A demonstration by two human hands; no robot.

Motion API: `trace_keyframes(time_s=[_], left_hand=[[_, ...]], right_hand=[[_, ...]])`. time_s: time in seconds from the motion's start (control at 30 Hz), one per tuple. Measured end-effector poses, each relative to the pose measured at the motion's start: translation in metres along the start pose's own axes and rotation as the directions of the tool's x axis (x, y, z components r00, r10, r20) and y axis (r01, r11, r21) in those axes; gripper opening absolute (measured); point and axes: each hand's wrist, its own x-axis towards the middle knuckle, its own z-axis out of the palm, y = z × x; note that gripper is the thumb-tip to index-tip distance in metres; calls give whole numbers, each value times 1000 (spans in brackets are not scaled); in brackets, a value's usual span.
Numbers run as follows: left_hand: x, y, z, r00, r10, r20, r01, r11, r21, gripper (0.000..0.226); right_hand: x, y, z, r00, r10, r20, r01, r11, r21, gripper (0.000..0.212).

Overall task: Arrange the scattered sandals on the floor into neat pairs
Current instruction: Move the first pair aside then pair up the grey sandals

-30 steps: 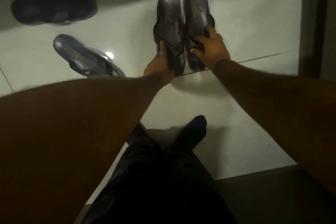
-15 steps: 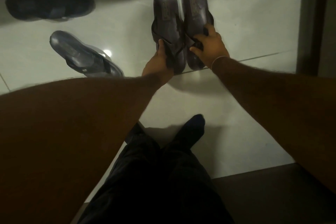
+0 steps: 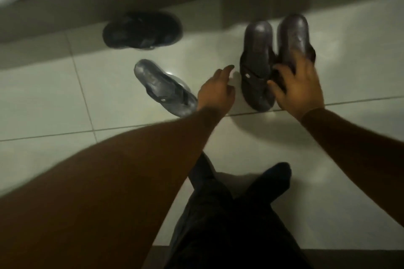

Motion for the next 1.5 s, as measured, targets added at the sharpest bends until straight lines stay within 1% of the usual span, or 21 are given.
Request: trace_keyframes(time_s=[0.07,0.1,0.2,0.27,0.33,0.4,0.5,0.57,0.67,0.77,0.8,0.87,0.9,0.97,1.07,1.17,1.23,1.3,1.37,1.43,1.5], left_hand=[[1,-24,-26,988,46,-150,-28,992,123,54],[4,-39,-39,977,32,-209,3,986,167,51],[17,-87,-78,928,-147,-341,209,966,152,45],[31,-120,-97,893,-225,-389,307,938,164,47],[49,-150,-112,893,-291,-344,377,900,217,56],[66,-169,-125,901,-338,-273,402,886,231,60],[73,-175,-131,933,-246,-262,304,929,213,40],[59,-168,-122,953,-206,-222,249,949,191,28],[17,-162,-93,954,-215,-208,259,943,211,22],[-26,-166,-62,886,-371,-280,419,898,136,37],[-35,-171,-53,857,-447,-254,486,867,113,47],[-48,-184,-38,830,-553,-75,558,819,135,66],[-53,-193,-34,825,-565,11,555,815,163,74],[-59,-215,-33,845,-530,72,507,837,203,82],[-61,-251,-51,898,-439,35,412,866,282,84],[-67,-283,-77,930,-364,49,321,872,370,82],[-72,-298,-96,959,-283,32,247,883,398,82],[-78,-304,-112,979,-199,-39,198,896,399,84],[-82,-302,-120,982,-159,-101,186,908,377,83],[-85,-295,-120,984,-171,-50,177,905,388,75],[-89,-289,-117,973,-230,35,196,892,407,69]], right_hand=[[6,-37,1,990,-141,11,141,990,11,43],[10,-57,2,981,-194,23,193,980,43,41],[26,-118,10,933,-329,146,304,937,171,43],[38,-161,19,892,-357,277,293,924,245,49],[48,-199,33,879,-326,348,238,933,271,52],[56,-227,47,872,-273,407,173,948,266,54],[61,-245,64,853,-182,489,51,962,269,56],[62,-246,71,844,-152,514,-24,947,320,53],[63,-254,71,806,-173,567,-79,916,392,54],[73,-267,68,762,-224,608,-65,908,415,52],[78,-271,67,775,-206,598,-69,913,403,50],[95,-276,63,854,-145,499,-54,930,363,49],[107,-279,60,892,-135,432,-21,941,337,50],[137,-289,54,923,-176,342,102,969,223,57],[184,-302,47,880,-263,395,290,957,-9,71],[207,-310,47,817,-296,494,380,922,-76,80],[209,-313,49,805,-302,511,392,917,-75,79],[203,-318,54,818,-285,500,371,925,-80,71],[185,-322,61,840,-244,484,326,941,-92,64],[160,-322,67,847,-214,487,281,957,-68,66],[134,-321,71,833,-206,514,262,964,-37,71]])
